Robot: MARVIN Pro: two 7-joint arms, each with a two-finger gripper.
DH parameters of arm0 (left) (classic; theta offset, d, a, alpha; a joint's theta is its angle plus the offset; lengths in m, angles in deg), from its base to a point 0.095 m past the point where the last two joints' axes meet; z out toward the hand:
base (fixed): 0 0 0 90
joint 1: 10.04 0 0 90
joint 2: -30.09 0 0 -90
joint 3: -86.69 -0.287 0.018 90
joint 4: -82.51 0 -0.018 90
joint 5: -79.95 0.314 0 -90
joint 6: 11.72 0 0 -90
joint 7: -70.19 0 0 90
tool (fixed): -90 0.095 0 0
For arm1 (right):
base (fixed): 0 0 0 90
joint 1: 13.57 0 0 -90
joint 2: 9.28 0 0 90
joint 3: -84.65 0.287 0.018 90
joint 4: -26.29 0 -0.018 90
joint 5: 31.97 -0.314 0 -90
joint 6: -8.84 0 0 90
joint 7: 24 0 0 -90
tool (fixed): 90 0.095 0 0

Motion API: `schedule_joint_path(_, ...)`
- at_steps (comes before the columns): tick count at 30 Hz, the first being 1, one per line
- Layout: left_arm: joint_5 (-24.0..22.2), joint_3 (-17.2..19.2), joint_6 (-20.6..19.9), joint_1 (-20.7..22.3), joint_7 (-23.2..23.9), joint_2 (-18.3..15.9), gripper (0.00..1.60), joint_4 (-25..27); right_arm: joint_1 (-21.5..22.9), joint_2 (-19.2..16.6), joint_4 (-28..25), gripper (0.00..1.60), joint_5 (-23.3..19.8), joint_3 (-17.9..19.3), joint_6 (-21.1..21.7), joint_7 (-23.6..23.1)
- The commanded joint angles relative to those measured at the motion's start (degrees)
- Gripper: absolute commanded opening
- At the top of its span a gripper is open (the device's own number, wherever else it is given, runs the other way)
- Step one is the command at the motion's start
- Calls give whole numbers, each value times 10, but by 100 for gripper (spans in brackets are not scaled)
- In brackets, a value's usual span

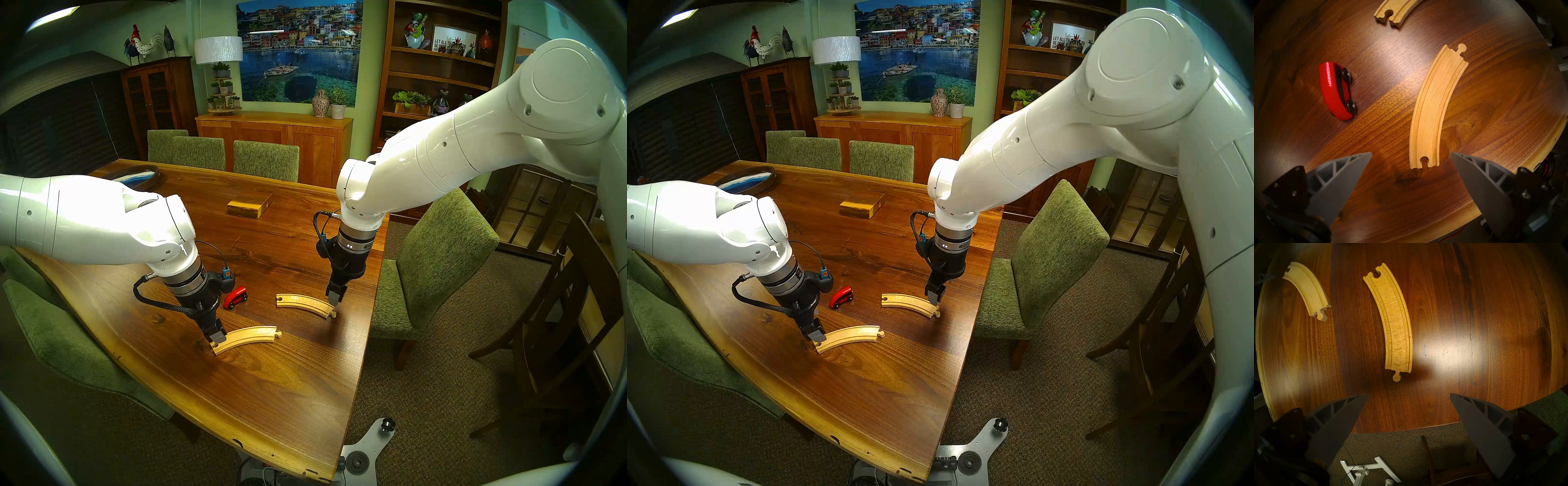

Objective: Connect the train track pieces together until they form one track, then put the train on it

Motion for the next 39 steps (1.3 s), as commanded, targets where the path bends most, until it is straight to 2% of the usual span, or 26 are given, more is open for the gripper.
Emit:
schedule_joint_path(1, 4, 10, 15, -3, 11, 13, 160, -9, 14, -2, 5, 160, 0, 3, 1, 0)
schedule_joint_path(16, 7, 14, 39, -41, 15, 36, 160, -14, 14, -2, 5, 160, 1, 3, 1, 0)
schedule_joint_path(25, 0, 27, 48, -77, -46, 48, 160, -9, 14, -2, 5, 160, 1, 3, 1, 0)
schedule_joint_path(33, -4, 27, 47, -85, -58, 54, 160, -16, 14, -2, 5, 160, 1, 3, 1, 0)
schedule_joint_path(34, -4, 26, 47, -86, -58, 55, 156, -16, 14, -2, 5, 160, 1, 3, 1, 0)
schedule_joint_path(35, -3, 25, 48, -88, -59, 55, 140, -17, 14, -3, 5, 160, 1, 3, 1, 0)
schedule_joint_path(36, -2, 24, 48, -90, -58, 57, 104, -19, 14, -3, 5, 160, 1, 3, 1, 0)
schedule_joint_path(38, -1, 22, 49, -92, -55, 59, 69, -22, 14, -3, 5, 160, 1, 3, 1, 0)
schedule_joint_path(39, 0, 21, 50, -93, -52, 59, 63, -24, 14, -3, 5, 160, 1, 3, 1, 0)
